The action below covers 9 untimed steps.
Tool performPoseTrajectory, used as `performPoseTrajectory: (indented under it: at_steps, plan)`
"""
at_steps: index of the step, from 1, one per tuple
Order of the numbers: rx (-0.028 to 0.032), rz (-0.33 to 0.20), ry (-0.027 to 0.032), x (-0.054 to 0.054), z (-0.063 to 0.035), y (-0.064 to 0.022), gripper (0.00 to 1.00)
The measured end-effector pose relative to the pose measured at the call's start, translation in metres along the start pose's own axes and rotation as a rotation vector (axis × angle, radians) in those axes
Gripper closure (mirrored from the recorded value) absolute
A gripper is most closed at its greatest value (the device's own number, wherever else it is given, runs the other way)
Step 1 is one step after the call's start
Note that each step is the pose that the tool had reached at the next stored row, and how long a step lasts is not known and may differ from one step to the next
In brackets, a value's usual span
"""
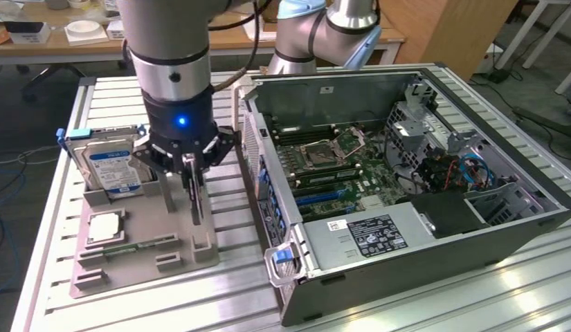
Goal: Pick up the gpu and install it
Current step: 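Pick up the gpu and move the gpu toward the slot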
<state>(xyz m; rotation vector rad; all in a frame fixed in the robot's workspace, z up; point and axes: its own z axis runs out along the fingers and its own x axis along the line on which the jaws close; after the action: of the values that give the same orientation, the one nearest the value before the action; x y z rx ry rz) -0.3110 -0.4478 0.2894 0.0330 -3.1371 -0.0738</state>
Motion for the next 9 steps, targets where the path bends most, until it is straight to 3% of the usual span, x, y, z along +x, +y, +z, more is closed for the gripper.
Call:
performPoseTrajectory:
  at_steps: [9]
  plan:
    - [0.0,0.001,-0.0001,0.0,-0.0407,0.0019,0.73]
